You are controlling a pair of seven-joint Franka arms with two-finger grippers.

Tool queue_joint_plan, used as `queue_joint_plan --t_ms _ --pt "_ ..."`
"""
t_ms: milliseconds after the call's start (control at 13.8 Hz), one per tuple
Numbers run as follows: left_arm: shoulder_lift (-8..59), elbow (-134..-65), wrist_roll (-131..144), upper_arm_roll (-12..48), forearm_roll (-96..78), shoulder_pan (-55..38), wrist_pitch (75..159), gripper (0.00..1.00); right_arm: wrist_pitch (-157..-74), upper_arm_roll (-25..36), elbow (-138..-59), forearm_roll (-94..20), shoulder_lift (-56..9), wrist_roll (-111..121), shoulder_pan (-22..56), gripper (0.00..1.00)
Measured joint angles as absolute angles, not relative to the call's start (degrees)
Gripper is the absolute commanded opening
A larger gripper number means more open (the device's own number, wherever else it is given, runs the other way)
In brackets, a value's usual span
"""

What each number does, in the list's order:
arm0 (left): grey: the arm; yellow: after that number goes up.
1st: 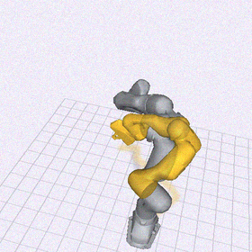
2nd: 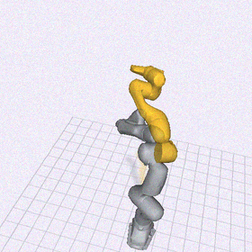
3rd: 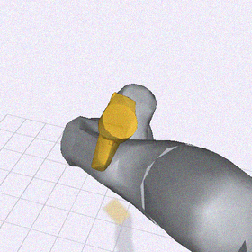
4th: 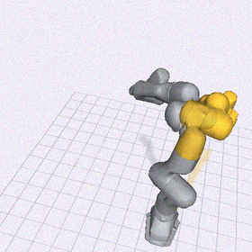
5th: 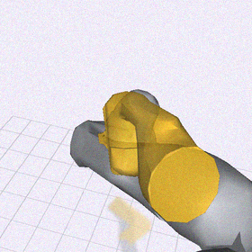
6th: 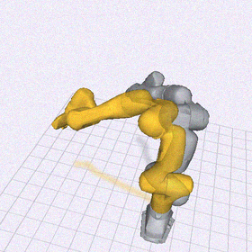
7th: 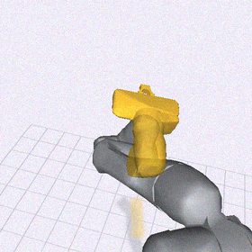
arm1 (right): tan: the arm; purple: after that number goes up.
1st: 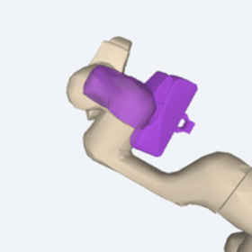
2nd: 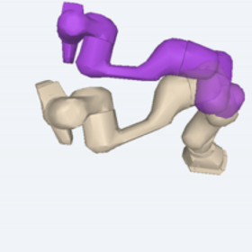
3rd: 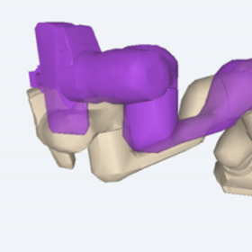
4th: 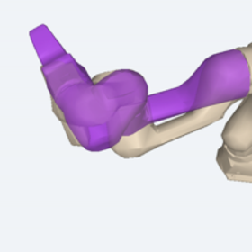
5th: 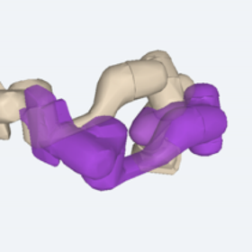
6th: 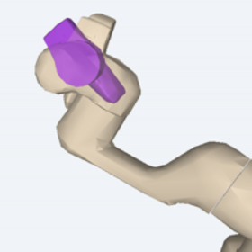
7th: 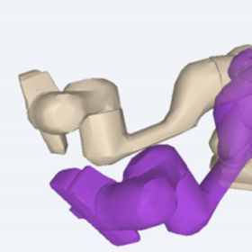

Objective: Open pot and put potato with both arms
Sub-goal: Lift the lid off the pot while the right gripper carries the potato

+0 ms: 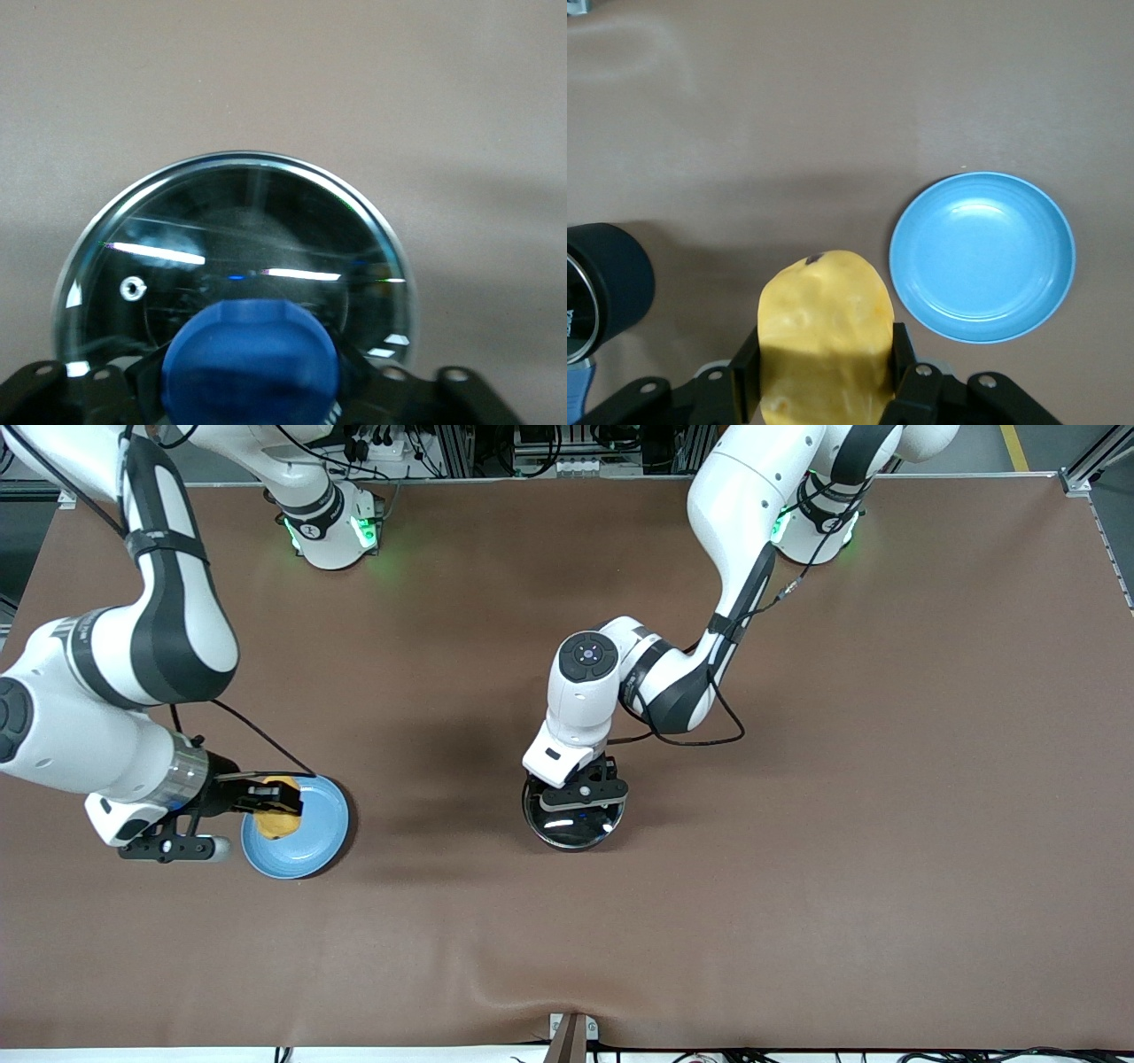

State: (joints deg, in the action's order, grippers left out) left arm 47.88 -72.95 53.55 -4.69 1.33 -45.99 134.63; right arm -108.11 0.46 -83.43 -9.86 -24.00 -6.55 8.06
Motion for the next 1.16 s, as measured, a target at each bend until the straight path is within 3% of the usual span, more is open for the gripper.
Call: queue_joint_plan --t_ms 291,655,873,1164 --pt "46.6 -71.8 53.8 -4.8 1.3 -45.7 131.7 0.00 -108.1 0.5 -82.3 -9.9 -24.0 -9.1 9.9 0.43" --pt "39.3 -73.4 50.2 -5.2 1.3 -41.8 124.3 0.00 -108.1 0.3 -80.2 -9.9 -24.0 -18.0 17.2 0.44" --pt "34.7 -79.7 44.5 -5.3 1.3 -38.7 123.1 0.00 -109.5 0.2 -80.2 -9.9 -24.8 -22.4 23.9 0.44" --pt "26.2 -91.1 34.1 -5.3 -0.1 -33.0 123.2 0.00 -117.9 0.3 -80.2 -9.8 -28.4 -26.5 30.9 0.41"
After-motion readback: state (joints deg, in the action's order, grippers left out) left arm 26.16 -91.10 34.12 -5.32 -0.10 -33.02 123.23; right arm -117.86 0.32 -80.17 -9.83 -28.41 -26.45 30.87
